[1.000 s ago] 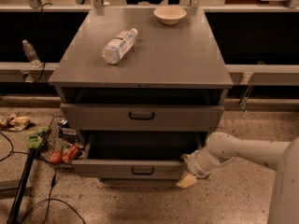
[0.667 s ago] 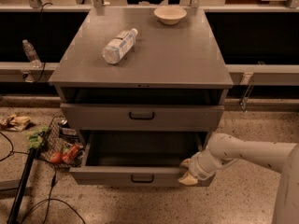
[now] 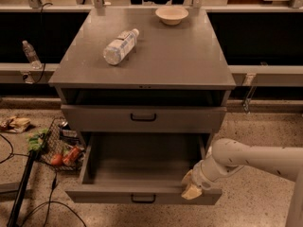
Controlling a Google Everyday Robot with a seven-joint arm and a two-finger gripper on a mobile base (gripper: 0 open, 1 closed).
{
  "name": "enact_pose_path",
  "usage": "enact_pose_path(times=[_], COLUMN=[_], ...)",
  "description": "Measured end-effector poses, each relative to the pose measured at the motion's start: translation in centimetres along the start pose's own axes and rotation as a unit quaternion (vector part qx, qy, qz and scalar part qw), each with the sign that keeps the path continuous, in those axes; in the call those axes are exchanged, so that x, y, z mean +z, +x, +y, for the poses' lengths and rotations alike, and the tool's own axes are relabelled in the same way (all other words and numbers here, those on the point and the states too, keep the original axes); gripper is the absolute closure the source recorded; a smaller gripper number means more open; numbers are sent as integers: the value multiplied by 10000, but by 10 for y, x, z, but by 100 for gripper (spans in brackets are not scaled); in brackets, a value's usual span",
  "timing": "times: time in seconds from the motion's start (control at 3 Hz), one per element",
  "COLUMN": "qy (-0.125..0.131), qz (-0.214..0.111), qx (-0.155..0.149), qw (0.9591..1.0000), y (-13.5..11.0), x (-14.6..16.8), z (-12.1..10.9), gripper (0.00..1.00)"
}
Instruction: Open middle drawer
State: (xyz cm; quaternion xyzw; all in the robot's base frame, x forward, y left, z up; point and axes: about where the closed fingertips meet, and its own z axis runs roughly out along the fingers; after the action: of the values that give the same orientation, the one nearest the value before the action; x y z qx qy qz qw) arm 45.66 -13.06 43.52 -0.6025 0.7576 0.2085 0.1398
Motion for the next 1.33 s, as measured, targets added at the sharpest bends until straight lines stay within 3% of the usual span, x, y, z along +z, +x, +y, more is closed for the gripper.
enact_pose_path(times=[0.33,0.67,1.0,1.33], qy=[74,561,1391,2079], qz=[-114,-262,-543,-1109], qx=[207,338,371,314], qw=[9997,9975,9881,9713], y=[-9,-20,-32,-48], x=[-16,-51,-116,-168], z=[12,5,-7,-5], gripper=[82,59,66,90])
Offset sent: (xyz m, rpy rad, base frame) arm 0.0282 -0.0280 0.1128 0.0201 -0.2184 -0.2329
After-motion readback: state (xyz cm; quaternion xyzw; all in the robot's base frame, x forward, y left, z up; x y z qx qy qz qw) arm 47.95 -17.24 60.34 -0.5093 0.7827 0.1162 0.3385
